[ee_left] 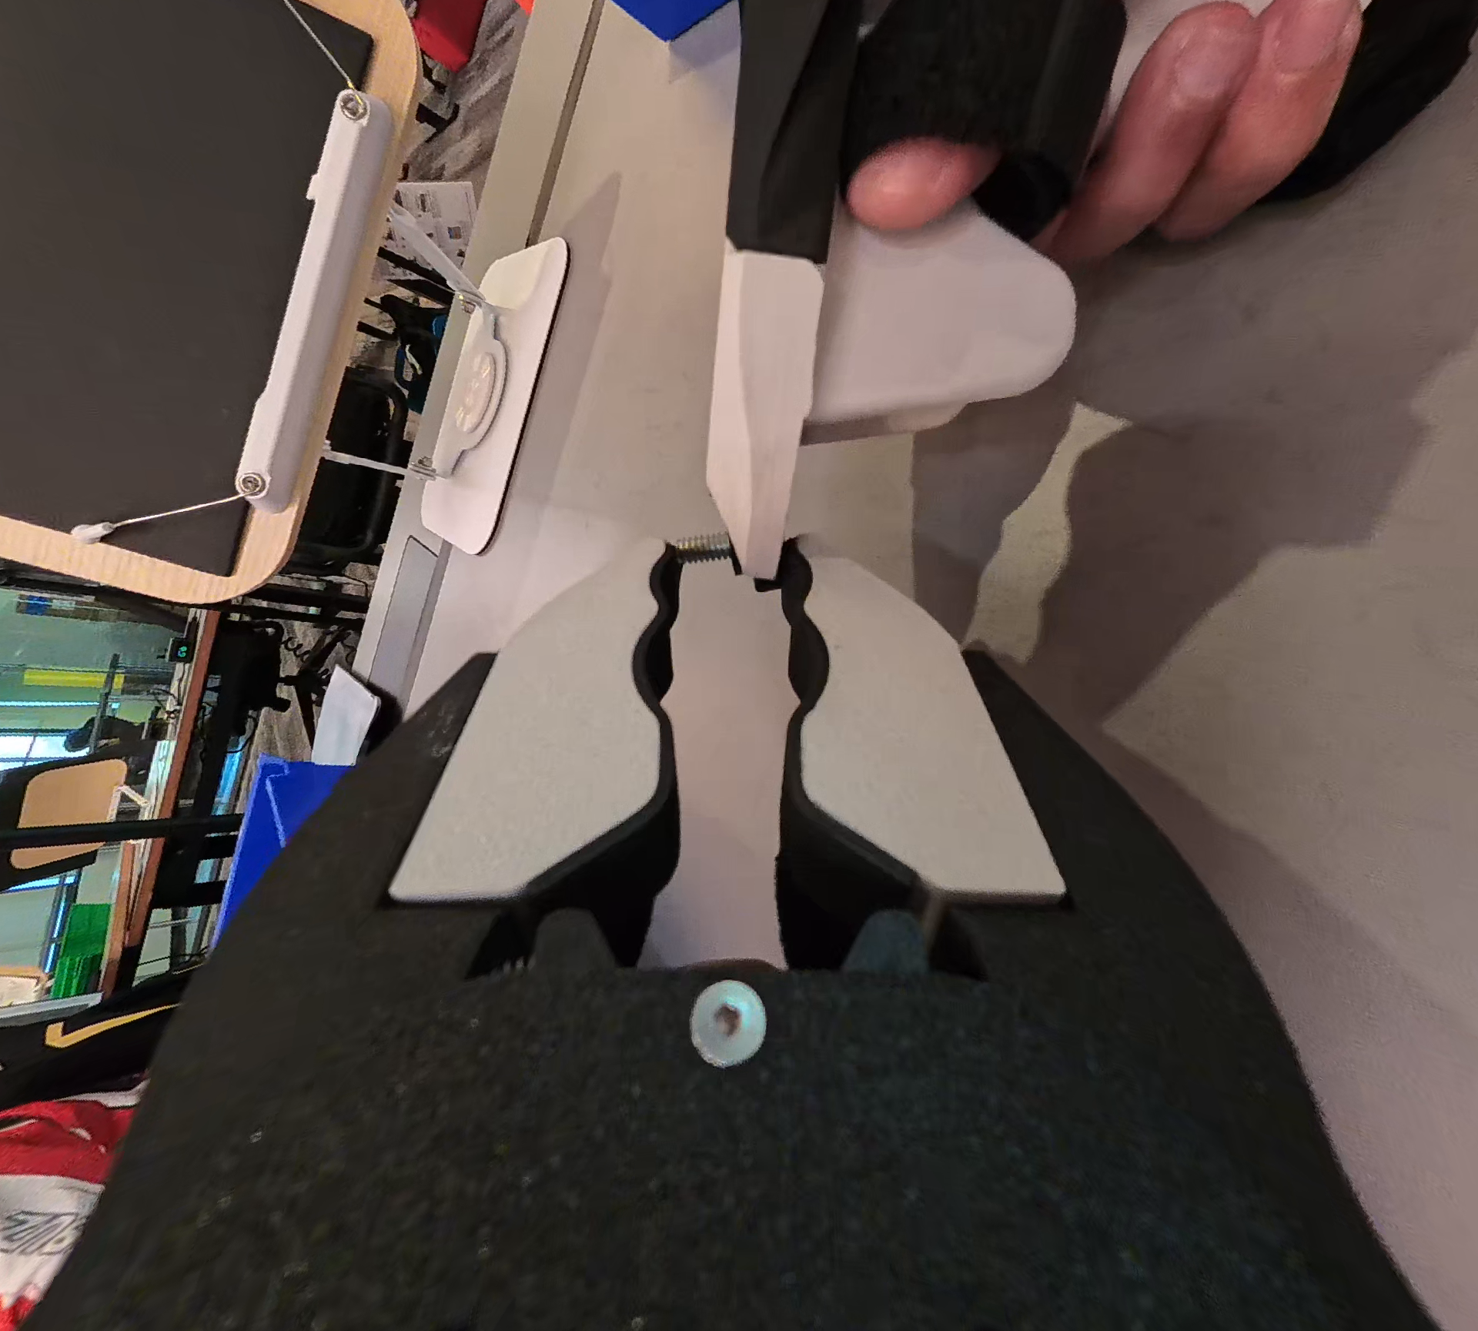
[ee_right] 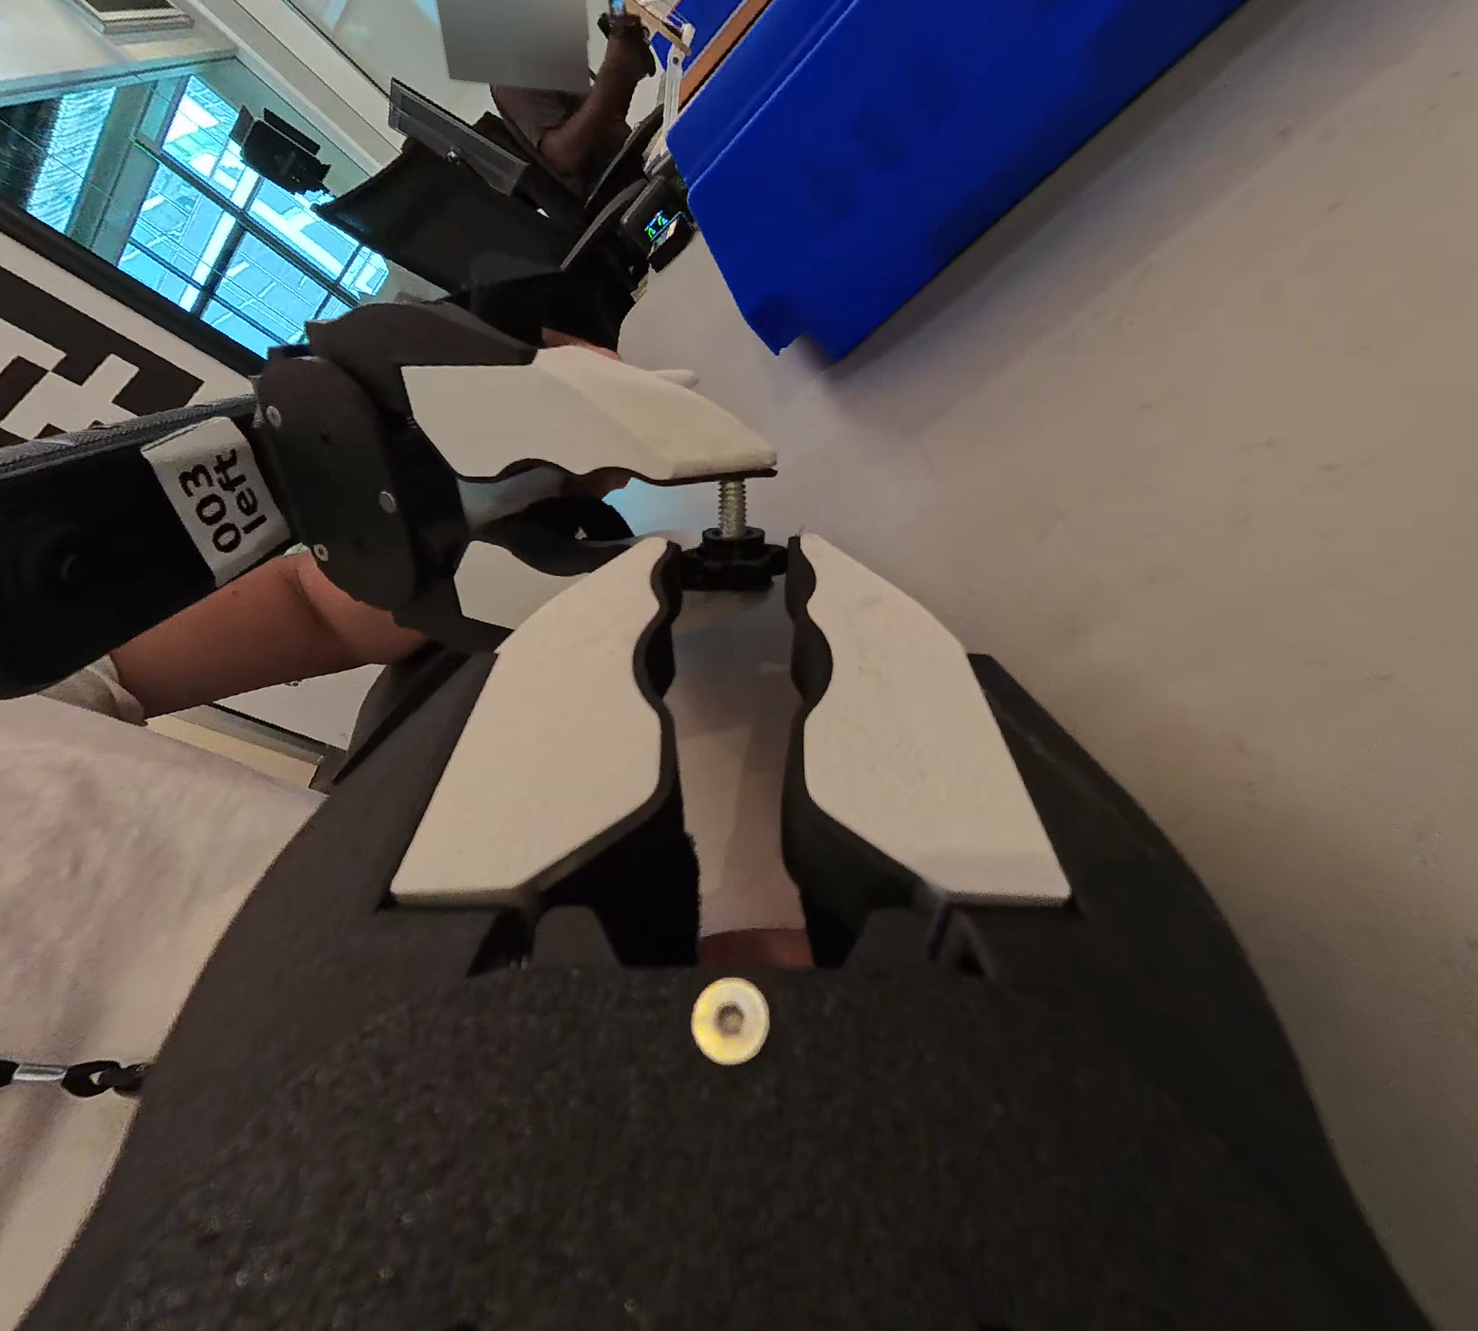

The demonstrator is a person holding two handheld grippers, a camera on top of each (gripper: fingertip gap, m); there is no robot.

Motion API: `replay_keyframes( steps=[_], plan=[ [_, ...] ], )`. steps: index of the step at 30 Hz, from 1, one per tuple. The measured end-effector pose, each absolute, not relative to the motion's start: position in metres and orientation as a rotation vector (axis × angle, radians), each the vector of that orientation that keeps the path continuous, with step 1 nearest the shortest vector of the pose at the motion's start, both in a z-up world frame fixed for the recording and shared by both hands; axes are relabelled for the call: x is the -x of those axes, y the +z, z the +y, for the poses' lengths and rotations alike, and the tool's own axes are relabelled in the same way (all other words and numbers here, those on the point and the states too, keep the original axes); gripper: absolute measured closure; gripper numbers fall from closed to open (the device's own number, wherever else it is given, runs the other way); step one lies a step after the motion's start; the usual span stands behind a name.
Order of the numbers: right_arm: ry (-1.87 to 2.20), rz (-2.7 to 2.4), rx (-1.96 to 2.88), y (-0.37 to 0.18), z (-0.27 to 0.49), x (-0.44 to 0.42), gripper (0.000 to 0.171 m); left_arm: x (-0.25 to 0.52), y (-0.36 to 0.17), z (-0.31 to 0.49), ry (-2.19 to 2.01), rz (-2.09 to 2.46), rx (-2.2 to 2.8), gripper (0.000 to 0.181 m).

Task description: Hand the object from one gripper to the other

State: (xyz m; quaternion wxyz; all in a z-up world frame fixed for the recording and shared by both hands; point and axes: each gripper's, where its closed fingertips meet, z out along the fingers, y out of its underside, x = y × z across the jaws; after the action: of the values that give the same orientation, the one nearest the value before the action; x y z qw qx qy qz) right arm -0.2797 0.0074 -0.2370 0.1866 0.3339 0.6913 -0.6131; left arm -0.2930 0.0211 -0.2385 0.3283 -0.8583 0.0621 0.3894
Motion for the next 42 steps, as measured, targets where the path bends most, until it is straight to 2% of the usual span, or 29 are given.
replay_keyframes(
  steps=[10, 18, 22, 28, 31, 42],
  plan=[
    [-1.778, 1.939, -1.032, -0.239, 0.022, 0.296, 0.146, 0.295, -0.240, 0.021, 0.960, 0.082, 2.237, 0.157],
    [-1.997, 0.957, -0.967, -0.173, 0.034, 0.297, 0.147, 0.294, -0.186, 0.024, 0.718, -0.225, 1.878, 0.157],
    [-2.008, 0.749, -0.922, -0.164, 0.025, 0.291, 0.147, 0.291, -0.161, 0.023, 0.719, -0.261, 1.738, 0.156],
    [-1.950, 0.716, -0.869, -0.163, 0.013, 0.284, 0.147, 0.287, -0.166, 0.027, 0.761, -0.206, 1.772, 0.154],
    [-1.950, 0.713, -0.878, -0.164, 0.013, 0.284, 0.147, 0.285, -0.167, 0.028, 0.753, -0.187, 1.785, 0.166],
    [-1.920, 0.741, -0.847, -0.160, 0.012, 0.279, 0.147, 0.281, -0.164, 0.026, 0.783, -0.123, 1.825, 0.168]
  ],
)
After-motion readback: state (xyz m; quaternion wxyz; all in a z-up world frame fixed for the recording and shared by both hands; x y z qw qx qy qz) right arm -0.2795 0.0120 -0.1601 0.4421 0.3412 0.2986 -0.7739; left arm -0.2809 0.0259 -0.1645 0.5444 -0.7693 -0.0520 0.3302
